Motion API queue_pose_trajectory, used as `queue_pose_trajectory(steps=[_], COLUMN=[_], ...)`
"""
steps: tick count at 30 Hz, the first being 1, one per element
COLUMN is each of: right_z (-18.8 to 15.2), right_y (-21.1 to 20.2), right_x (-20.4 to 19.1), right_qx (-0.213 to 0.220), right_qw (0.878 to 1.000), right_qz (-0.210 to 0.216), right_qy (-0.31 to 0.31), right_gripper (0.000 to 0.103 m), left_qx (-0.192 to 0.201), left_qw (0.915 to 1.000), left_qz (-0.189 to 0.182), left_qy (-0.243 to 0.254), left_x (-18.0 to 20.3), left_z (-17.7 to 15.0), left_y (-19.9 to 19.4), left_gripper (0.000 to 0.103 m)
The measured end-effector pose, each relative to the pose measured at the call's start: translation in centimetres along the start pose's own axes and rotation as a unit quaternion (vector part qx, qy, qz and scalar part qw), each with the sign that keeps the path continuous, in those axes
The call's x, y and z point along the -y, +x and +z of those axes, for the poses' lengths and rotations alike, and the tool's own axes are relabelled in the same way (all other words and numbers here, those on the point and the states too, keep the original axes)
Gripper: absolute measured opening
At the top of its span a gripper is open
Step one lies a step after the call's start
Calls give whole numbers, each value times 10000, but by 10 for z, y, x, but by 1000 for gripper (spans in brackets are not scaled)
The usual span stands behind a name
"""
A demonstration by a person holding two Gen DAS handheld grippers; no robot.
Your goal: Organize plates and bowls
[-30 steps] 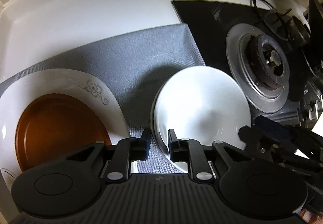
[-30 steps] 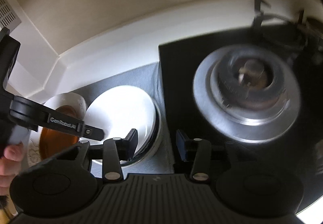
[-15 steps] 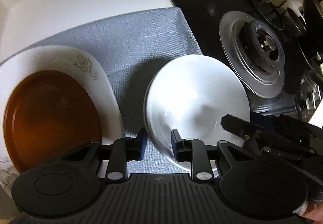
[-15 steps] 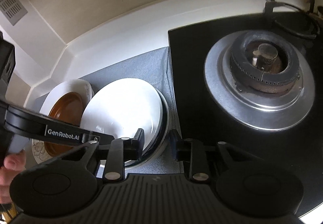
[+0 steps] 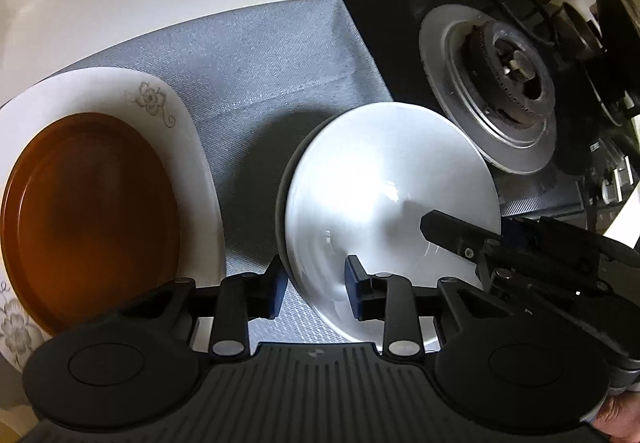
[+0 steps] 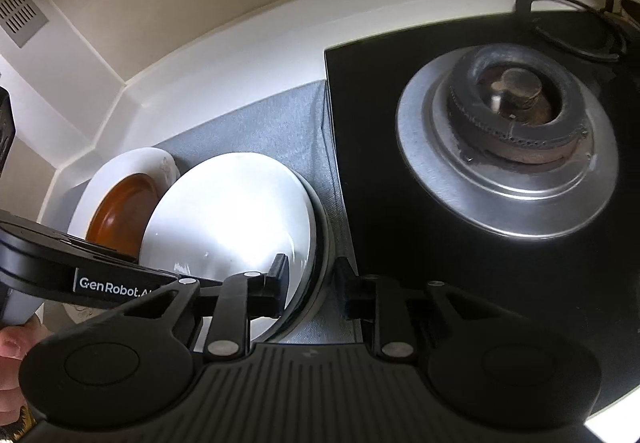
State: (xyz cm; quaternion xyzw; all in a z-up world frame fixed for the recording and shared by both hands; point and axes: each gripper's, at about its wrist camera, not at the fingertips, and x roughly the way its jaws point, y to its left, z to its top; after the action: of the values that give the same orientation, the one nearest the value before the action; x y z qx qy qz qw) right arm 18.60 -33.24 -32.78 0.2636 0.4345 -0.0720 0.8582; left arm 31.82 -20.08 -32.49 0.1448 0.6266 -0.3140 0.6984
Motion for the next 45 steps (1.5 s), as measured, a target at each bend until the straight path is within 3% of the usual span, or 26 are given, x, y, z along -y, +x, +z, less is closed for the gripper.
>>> queue_pose_trajectory(steps=[8, 17, 25, 31, 35, 40, 42, 45], right_z=[13, 31, 22, 9, -2, -27, -39, -51], right_y=[-24, -11, 14, 16, 9, 5, 5, 11], right_x=[-19, -95, -194, -278, -324, -360, -364, -358], right_qx=[102, -39, -509, -791, -901, -1088, -1165, -1354], right_qw=[9994, 9909, 9685, 9422, 9228, 9024, 8976, 9013], right_qz=[256, 875, 1634, 2168, 2449, 2485, 2450, 2339], right_qy=[-213, -1021, -1811, -2429, -2837, -3348, -3475, -3386], right_gripper=[27, 27, 27, 27, 28, 28, 28, 28], left_qx=[287, 617, 814, 994, 1126, 1066, 941, 775], left_qw=[9992, 9905, 9677, 9391, 9225, 9055, 9036, 9032], left_qz=[17, 366, 720, 694, 649, 609, 603, 383], left_qy=[-270, -1169, -2273, -3216, -3636, -4062, -4136, -4205], left_x=[-13, -78, -158, -217, -236, -253, -251, -256], left_z=[-8, -34, -95, -157, -200, -241, -245, -253], left_y=[-36, -87, -134, -180, -207, -221, -211, -197], left_gripper=[33, 34, 34, 34, 33, 33, 33, 33])
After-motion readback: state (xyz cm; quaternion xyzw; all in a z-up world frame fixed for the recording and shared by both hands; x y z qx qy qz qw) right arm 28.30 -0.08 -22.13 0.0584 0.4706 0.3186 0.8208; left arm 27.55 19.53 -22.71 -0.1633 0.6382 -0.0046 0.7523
